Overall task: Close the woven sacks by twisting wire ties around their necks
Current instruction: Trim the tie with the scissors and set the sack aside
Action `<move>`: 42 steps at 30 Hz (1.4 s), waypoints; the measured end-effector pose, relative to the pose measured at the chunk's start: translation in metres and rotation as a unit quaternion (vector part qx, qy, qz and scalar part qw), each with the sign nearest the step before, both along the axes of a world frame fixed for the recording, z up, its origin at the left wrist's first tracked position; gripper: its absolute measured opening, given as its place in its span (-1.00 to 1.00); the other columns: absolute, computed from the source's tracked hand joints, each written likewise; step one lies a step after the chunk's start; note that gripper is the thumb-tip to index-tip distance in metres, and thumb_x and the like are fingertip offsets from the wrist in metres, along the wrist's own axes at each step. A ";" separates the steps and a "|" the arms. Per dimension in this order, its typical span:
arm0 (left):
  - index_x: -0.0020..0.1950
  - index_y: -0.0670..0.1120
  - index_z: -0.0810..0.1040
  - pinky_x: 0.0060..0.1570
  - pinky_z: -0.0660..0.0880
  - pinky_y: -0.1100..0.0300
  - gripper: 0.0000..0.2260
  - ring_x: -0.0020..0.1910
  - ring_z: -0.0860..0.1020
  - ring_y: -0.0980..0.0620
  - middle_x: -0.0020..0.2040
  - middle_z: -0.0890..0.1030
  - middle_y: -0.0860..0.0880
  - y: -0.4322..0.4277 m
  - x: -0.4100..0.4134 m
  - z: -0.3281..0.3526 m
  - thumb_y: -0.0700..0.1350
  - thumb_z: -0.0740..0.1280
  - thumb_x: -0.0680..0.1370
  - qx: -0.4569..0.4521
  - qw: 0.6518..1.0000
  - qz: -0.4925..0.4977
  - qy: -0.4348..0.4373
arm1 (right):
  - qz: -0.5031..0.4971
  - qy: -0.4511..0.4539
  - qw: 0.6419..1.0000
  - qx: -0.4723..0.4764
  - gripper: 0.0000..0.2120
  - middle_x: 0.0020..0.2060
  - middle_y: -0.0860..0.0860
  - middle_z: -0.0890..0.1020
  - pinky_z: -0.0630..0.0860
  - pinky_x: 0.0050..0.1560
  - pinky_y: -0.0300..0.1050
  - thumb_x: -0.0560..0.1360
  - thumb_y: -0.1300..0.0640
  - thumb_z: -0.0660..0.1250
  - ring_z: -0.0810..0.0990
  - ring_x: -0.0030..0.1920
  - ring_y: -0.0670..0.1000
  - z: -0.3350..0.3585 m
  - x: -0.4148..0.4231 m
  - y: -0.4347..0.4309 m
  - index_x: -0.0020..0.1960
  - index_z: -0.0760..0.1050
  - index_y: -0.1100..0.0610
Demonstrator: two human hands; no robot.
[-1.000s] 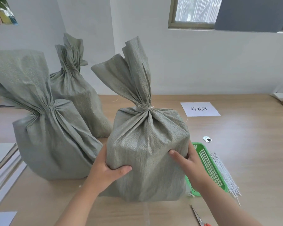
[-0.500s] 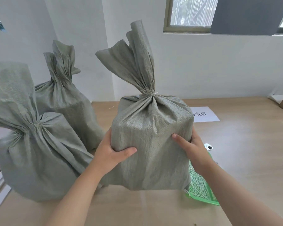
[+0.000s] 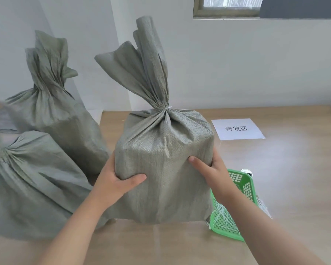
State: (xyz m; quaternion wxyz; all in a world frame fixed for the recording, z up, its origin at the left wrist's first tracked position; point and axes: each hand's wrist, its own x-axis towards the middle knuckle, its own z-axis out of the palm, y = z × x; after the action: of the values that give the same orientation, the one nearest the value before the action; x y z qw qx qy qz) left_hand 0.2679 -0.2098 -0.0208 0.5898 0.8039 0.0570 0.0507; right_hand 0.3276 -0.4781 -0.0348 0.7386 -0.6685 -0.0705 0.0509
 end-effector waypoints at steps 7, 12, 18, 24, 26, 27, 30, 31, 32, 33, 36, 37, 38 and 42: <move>0.11 0.45 0.50 0.09 0.54 0.16 -0.41 0.12 0.61 0.28 0.12 0.65 0.26 0.007 -0.007 -0.007 0.18 0.58 0.13 -0.013 1.000 0.004 0.001 | 0.010 0.007 1.000 -0.009 -0.44 0.22 -0.03 0.64 0.52 0.28 0.24 0.41 0.01 0.50 0.61 0.24 0.05 -0.008 -0.007 0.008 0.36 0.43 -0.15; 0.05 0.52 0.48 0.07 0.53 0.20 -0.43 0.10 0.60 0.31 0.11 0.64 0.29 0.015 -0.013 0.000 0.20 0.58 0.12 0.000 1.000 0.011 -0.015 | 0.012 0.011 1.000 0.000 -0.47 0.20 -0.02 0.65 0.52 0.27 0.25 0.40 -0.01 0.50 0.63 0.22 0.07 -0.006 -0.010 0.016 0.33 0.44 -0.16; 0.09 0.44 0.50 0.05 0.52 0.22 -0.43 0.11 0.60 0.29 0.11 0.64 0.28 0.025 -0.016 0.004 0.19 0.58 0.13 0.002 0.999 0.016 -0.034 | 0.014 0.006 1.000 0.013 -0.56 0.15 0.00 0.67 0.53 0.27 0.23 0.41 0.04 0.48 0.65 0.18 0.06 -0.002 -0.011 0.028 0.26 0.48 -0.11; 0.16 0.30 0.46 -0.14 0.50 0.51 -0.40 0.02 0.58 0.43 0.01 0.63 0.41 0.024 -0.006 0.013 -0.08 0.68 0.29 0.002 0.999 0.019 -0.049 | 0.014 -0.013 1.000 0.022 -0.52 0.16 -0.05 0.68 0.56 0.23 0.08 0.45 0.12 0.48 0.65 0.19 0.01 0.011 0.001 0.032 0.32 0.46 -0.08; 0.17 0.32 0.46 -0.11 0.52 0.46 -0.42 0.04 0.59 0.40 0.04 0.63 0.39 0.025 0.004 0.015 -0.04 0.63 0.28 0.002 0.999 0.018 -0.049 | 0.012 -0.022 0.999 0.021 -0.53 0.14 -0.07 0.69 0.57 0.20 0.05 0.44 0.13 0.50 0.66 0.17 -0.01 0.016 0.010 0.031 0.30 0.47 -0.08; 0.16 0.34 0.46 -0.11 0.52 0.43 -0.42 0.05 0.59 0.39 0.05 0.63 0.38 0.024 0.008 0.017 0.00 0.63 0.27 0.001 0.999 0.017 -0.047 | 0.011 -0.025 0.999 0.022 -0.53 0.13 -0.07 0.69 0.57 0.19 0.04 0.45 0.14 0.50 0.66 0.16 -0.01 0.018 0.015 0.030 0.30 0.47 -0.08; 0.14 0.32 0.45 -0.14 0.52 0.44 -0.42 0.03 0.59 0.40 0.01 0.62 0.41 0.019 0.026 0.021 0.00 0.67 0.29 0.004 0.998 0.017 -0.053 | 0.013 -0.035 0.999 0.020 -0.51 0.17 -0.03 0.67 0.56 0.19 0.04 0.48 0.18 0.47 0.64 0.20 0.02 0.023 0.033 0.027 0.34 0.44 -0.08; 0.14 0.31 0.44 -0.15 0.52 0.46 -0.45 0.02 0.60 0.40 -0.01 0.62 0.42 0.018 0.033 0.022 -0.07 0.64 0.33 0.004 0.998 0.016 -0.057 | 0.013 -0.036 0.999 0.020 -0.51 0.19 -0.02 0.66 0.55 0.21 0.07 0.48 0.18 0.47 0.63 0.21 0.04 0.023 0.040 0.026 0.34 0.44 -0.09; 0.14 0.30 0.44 -0.14 0.53 0.45 -0.46 0.02 0.60 0.39 -0.01 0.63 0.42 0.016 0.041 0.022 -0.12 0.61 0.37 0.006 0.998 0.014 -0.059 | 0.012 -0.036 0.999 0.019 -0.51 0.19 -0.02 0.66 0.55 0.23 0.09 0.47 0.17 0.48 0.63 0.21 0.04 0.024 0.046 0.024 0.34 0.44 -0.10; 0.15 0.30 0.44 -0.11 0.54 0.42 -0.47 0.04 0.60 0.37 0.01 0.63 0.40 0.015 0.048 0.022 -0.15 0.60 0.39 0.006 0.998 0.011 -0.059 | 0.010 -0.035 0.999 0.017 -0.51 0.18 -0.03 0.67 0.55 0.24 0.10 0.46 0.14 0.49 0.64 0.20 0.03 0.025 0.054 0.023 0.33 0.45 -0.10; 0.17 0.31 0.45 -0.03 0.53 0.38 -0.45 0.06 0.61 0.34 0.04 0.64 0.36 0.011 0.075 0.019 -0.16 0.60 0.40 0.001 0.998 0.008 -0.056 | 0.005 -0.036 0.999 0.008 -0.43 0.17 -0.05 0.67 0.55 0.24 0.08 0.41 0.09 0.53 0.64 0.18 0.00 0.026 0.079 0.018 0.36 0.42 -0.08; 0.17 0.32 0.44 -0.05 0.54 0.40 -0.45 0.05 0.61 0.36 0.03 0.64 0.38 0.009 0.084 0.019 -0.16 0.60 0.40 -0.002 0.998 0.008 -0.055 | 0.005 -0.035 0.999 0.006 -0.42 0.17 -0.06 0.67 0.56 0.24 0.08 0.40 0.09 0.53 0.64 0.18 -0.01 0.026 0.088 0.016 0.37 0.42 -0.08; 0.17 0.32 0.44 -0.08 0.53 0.43 -0.45 0.04 0.60 0.38 0.02 0.64 0.39 0.006 0.093 0.019 -0.16 0.59 0.40 -0.003 0.998 0.010 -0.055 | 0.004 -0.034 0.999 0.003 -0.41 0.17 -0.06 0.67 0.56 0.24 0.08 0.39 0.08 0.52 0.65 0.18 -0.01 0.027 0.097 0.014 0.37 0.42 -0.08; 0.14 0.37 0.42 -0.10 0.47 0.52 -0.43 0.03 0.57 0.45 0.09 0.65 0.28 -0.003 0.134 0.015 -0.14 0.61 0.39 0.006 0.998 0.011 -0.059 | -0.002 -0.037 0.999 -0.017 -0.42 0.17 -0.04 0.66 0.54 0.27 0.13 0.37 0.04 0.51 0.64 0.18 0.01 0.025 0.140 0.004 0.34 0.43 -0.09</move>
State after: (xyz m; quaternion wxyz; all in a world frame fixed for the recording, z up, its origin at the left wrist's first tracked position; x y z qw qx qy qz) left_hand 0.4022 -0.2129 -0.0054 0.5869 0.8023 0.0307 0.1047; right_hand 0.4678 -0.4744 -0.0100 0.7241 -0.6825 -0.0956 0.0264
